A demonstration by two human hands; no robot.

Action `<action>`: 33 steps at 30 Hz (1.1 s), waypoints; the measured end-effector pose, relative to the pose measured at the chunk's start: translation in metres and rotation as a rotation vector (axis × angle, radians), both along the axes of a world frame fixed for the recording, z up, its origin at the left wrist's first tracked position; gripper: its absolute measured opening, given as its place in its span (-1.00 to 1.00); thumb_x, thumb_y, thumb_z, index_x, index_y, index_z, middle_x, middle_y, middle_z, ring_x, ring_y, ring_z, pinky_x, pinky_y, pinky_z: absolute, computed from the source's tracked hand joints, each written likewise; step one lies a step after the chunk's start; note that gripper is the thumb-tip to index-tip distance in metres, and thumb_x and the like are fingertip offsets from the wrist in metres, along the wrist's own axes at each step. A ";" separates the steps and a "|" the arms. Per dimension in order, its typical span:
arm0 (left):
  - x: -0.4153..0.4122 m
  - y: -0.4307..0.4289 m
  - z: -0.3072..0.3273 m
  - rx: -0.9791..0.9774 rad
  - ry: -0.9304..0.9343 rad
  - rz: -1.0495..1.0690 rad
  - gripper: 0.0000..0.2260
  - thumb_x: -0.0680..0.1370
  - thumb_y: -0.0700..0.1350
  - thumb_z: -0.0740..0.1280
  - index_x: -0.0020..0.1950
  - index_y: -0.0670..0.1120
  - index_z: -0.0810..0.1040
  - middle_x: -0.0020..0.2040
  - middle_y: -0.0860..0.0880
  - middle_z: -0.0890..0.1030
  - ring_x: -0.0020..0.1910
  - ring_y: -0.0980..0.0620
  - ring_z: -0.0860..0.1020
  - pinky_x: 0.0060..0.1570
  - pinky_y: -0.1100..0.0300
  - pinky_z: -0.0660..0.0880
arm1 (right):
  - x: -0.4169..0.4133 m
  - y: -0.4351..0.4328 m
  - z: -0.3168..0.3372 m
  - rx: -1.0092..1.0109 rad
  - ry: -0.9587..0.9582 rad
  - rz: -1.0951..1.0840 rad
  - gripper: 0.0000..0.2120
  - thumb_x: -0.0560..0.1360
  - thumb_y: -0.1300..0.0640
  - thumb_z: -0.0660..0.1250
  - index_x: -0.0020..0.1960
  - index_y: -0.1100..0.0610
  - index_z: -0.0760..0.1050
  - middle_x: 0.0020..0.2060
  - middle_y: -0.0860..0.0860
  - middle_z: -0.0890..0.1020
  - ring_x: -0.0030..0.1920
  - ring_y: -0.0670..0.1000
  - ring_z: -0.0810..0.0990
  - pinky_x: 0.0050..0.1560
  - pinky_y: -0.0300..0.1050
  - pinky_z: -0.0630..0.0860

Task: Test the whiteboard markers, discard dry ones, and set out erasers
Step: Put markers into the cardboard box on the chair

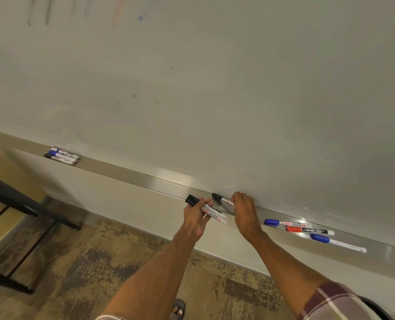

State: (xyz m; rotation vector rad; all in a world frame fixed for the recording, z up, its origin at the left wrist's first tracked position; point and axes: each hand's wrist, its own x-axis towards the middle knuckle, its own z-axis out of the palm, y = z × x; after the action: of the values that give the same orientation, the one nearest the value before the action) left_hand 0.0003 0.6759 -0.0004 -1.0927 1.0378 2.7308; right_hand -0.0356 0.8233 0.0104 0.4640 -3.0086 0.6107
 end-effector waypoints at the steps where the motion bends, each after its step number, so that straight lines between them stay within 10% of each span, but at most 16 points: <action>1: 0.002 -0.001 0.001 -0.002 0.001 -0.001 -0.92 0.65 -0.31 0.17 0.08 -0.23 0.44 -0.01 -0.23 0.60 -0.01 -0.14 0.58 0.15 -0.13 0.51 | 0.002 -0.002 0.001 -0.060 0.011 0.001 -0.70 0.45 0.40 0.32 0.11 0.14 0.43 0.03 0.07 0.50 -0.01 -0.01 0.39 -0.10 -0.25 0.34; 7: 0.019 -0.014 0.013 0.008 0.018 0.054 -0.92 0.64 -0.34 0.17 0.04 -0.23 0.44 -0.04 -0.24 0.58 -0.10 -0.15 0.57 0.00 -0.05 0.57 | 0.011 -0.019 0.022 -0.427 -0.060 0.108 -0.80 0.47 0.40 0.31 -0.01 0.14 0.44 -0.08 0.01 0.48 -0.09 -0.02 0.49 -0.12 -0.26 0.46; 23: 0.070 -0.107 0.040 -0.081 -0.023 0.336 -0.83 0.54 -0.35 0.34 0.12 -0.33 0.51 -0.11 -0.23 0.63 -0.20 -0.14 0.63 -0.23 -0.02 0.62 | 0.039 -0.125 0.045 -0.420 -0.223 0.506 -0.82 0.43 0.25 0.44 -0.04 0.07 0.49 -0.10 -0.07 0.57 -0.10 -0.11 0.58 -0.14 -0.40 0.51; 33: 0.112 -0.200 0.060 -0.025 0.090 0.422 -0.84 0.55 -0.35 0.34 0.12 -0.32 0.53 -0.04 -0.23 0.65 -0.12 -0.13 0.64 -0.27 0.06 0.63 | 0.100 -0.228 0.042 -0.926 -0.645 0.065 -0.62 0.63 -0.09 0.00 0.26 0.11 0.41 0.07 0.07 0.58 -0.02 -0.08 0.58 -0.06 -0.34 0.51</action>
State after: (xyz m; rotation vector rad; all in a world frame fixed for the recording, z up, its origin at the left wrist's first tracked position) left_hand 0.1126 0.4760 0.0597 -1.3391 0.9452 3.1226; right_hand 0.0643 0.5951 0.0525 0.3227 -2.6965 2.3441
